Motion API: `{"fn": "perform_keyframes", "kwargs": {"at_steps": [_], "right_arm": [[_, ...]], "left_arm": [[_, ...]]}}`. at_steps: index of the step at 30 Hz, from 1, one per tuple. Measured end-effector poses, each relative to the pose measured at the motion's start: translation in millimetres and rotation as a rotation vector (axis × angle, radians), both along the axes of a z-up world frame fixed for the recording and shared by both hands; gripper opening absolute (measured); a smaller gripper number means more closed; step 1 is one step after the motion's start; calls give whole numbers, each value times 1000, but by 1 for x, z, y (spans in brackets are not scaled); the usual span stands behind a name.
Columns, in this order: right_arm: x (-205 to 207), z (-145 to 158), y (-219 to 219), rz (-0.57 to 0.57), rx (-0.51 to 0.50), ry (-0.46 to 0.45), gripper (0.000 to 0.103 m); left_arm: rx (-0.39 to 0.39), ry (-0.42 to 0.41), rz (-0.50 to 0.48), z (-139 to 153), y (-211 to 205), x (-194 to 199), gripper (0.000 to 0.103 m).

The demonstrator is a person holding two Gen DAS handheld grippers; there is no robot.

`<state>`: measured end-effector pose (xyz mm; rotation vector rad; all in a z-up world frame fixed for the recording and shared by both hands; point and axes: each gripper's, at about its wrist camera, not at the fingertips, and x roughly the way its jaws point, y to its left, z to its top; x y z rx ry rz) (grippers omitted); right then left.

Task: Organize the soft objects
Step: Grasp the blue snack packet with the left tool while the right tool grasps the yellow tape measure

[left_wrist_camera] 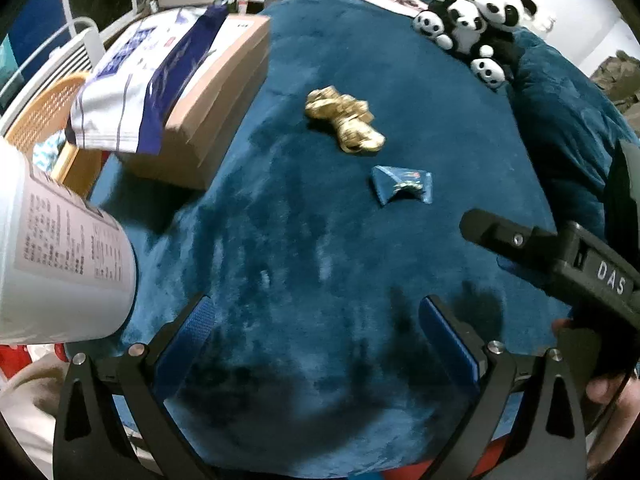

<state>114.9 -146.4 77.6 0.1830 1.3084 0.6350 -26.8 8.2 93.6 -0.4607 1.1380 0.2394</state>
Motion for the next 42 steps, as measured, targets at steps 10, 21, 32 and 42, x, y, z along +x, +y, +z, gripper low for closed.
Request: {"fn": "perform_keyframes", "kwargs": {"at_steps": [10, 21, 32, 42], "right_arm": [[51, -10, 58, 145, -42, -114, 102], [52, -43, 87, 365, -35, 7, 101], [22, -46, 37, 328, -78, -25, 22], [-37, -31, 20, 463, -75, 8, 44]], "left_arm": [[-34, 6, 19, -13, 15, -7, 102], [-92, -5, 44, -20, 23, -14, 102], [-117, 2, 46, -26, 20, -12, 102], [-123, -14, 50, -25, 20, -15, 102]]}}
